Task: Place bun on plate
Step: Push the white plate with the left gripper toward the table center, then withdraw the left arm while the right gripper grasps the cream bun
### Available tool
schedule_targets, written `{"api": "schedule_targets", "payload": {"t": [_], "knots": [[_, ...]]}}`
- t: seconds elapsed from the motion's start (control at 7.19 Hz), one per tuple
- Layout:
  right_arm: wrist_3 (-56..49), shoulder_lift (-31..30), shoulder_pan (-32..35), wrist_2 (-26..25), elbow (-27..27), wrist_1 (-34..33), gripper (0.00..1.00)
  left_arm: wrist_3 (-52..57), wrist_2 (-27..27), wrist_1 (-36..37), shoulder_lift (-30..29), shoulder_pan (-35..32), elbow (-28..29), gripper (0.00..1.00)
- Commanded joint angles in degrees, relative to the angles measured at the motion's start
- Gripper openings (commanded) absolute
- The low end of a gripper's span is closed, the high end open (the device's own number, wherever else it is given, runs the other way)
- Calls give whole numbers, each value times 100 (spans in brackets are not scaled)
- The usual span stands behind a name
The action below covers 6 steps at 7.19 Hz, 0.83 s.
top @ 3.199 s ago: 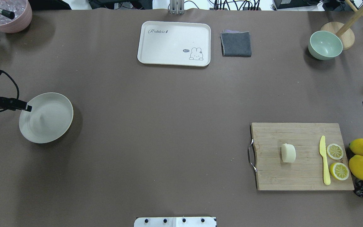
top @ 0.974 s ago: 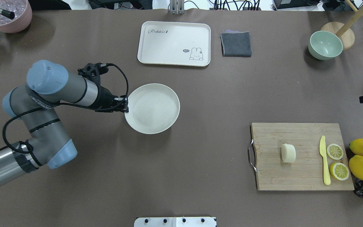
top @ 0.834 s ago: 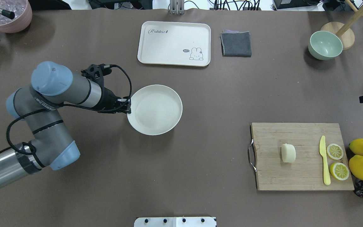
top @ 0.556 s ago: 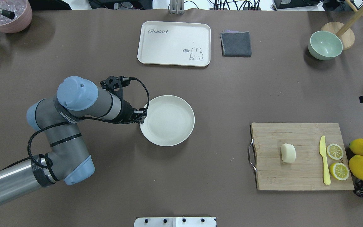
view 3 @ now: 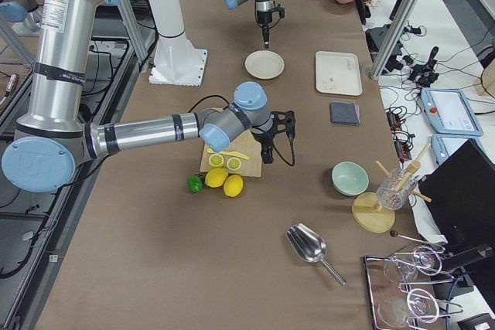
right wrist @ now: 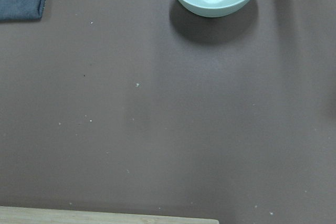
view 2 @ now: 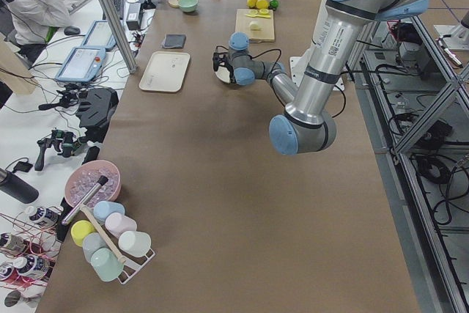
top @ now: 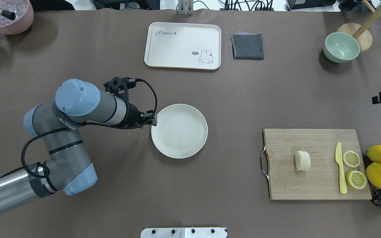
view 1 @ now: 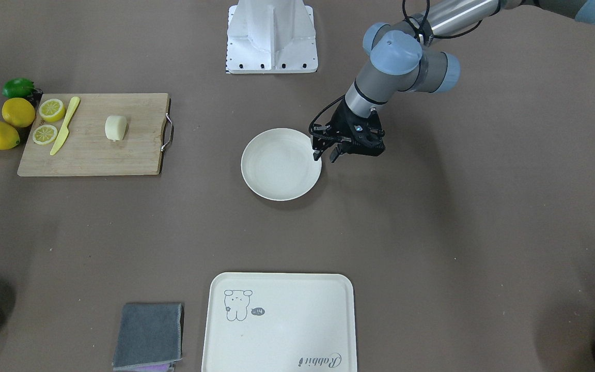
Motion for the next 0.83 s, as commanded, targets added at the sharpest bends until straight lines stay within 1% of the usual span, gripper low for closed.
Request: {"api": "schedule_targets", "payload": {"t": [0.0,0.14,0.28,0.42,0.56,0.7], "knots": [[831,107,-685,-447,207,-19,100,543,-1105,494,252,-1200,-315,98],[1078,272,-1089,-677,269,-176,100,1357,-1528,809,498,-1764,-369,98],[1629,361,-1658,-1149,347,-334,100,2166,-1750,1152,691,-2274,-422,98],[1930,353,-2230,-1589,348,-344,100,3175,-2283,1442,954,-2897,-405,98],[2194,353,-2618,-1767,348,-353,100,4212,-2401,1950,1079,-3451,-387,98],[2284,353,-2979,-1925,348,-353,100,5022,-2411,2451,1141,-3787,-378,98]]}}
